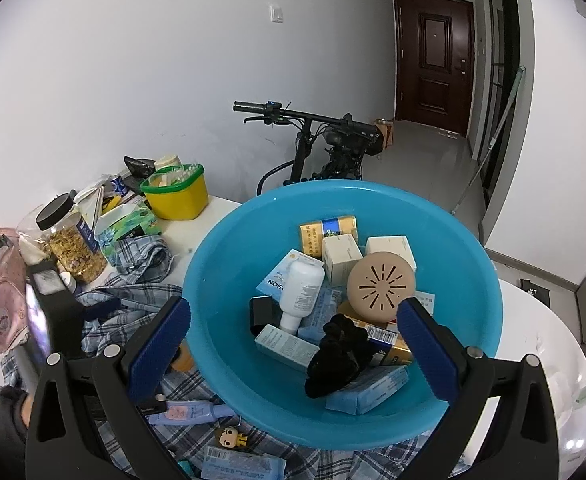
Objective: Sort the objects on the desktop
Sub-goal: 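Move the left tool back over the shirt toward the amber soap bar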
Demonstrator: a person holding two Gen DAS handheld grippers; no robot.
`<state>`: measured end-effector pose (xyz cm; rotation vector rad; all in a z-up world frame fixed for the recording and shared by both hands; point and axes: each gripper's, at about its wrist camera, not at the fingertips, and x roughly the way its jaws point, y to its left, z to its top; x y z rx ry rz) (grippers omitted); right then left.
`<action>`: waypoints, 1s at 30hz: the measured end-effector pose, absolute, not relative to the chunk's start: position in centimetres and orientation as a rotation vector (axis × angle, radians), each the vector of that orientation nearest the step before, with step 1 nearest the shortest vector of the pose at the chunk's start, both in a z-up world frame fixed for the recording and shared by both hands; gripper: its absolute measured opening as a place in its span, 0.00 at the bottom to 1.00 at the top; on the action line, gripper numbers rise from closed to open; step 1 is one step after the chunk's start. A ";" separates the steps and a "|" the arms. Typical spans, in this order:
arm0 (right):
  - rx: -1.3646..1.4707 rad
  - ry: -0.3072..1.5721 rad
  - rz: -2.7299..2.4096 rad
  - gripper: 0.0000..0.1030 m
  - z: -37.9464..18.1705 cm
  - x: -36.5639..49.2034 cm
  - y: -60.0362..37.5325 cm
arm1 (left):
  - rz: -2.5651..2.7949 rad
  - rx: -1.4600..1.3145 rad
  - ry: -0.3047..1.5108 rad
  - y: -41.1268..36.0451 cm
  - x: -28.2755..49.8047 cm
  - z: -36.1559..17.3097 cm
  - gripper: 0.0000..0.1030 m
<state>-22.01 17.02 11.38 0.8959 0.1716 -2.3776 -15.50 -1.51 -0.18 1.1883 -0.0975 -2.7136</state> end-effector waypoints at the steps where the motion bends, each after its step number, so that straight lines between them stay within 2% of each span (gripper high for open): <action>1: 0.901 0.167 -2.375 1.00 11.3 -22.1 17.1 | -2.701 1.199 -0.115 -1.4 -15.7 -0.8 1.00; 10: 0.916 0.174 -2.357 1.00 11.0 -22.1 16.6 | -2.612 1.206 -0.295 -0.6 -16.6 -3.9 0.99; 11: 0.917 0.180 -2.354 1.00 10.9 -22.1 16.5 | -2.612 1.227 -0.288 -0.6 -16.8 -4.1 0.97; 13: 0.916 0.189 -2.355 1.00 10.9 -22.0 16.3 | -2.635 1.248 -0.246 -1.0 -16.9 -4.1 0.85; 14: 0.916 0.191 -2.354 1.00 10.9 -22.0 16.2 | -2.642 1.251 -0.233 -1.2 -16.9 -4.2 0.74; 15: 0.918 0.193 -2.353 1.00 10.8 -22.0 16.2 | -2.650 1.260 -0.219 -1.3 -16.9 -4.2 0.67; 21: 0.902 0.192 -2.325 1.00 11.1 -21.3 15.5 | -2.693 1.236 -0.139 -1.7 -16.5 -3.7 0.65; 30: 0.929 0.241 -2.329 1.00 10.3 -21.5 14.8 | -2.752 1.187 -0.119 -1.2 -15.1 -1.6 0.65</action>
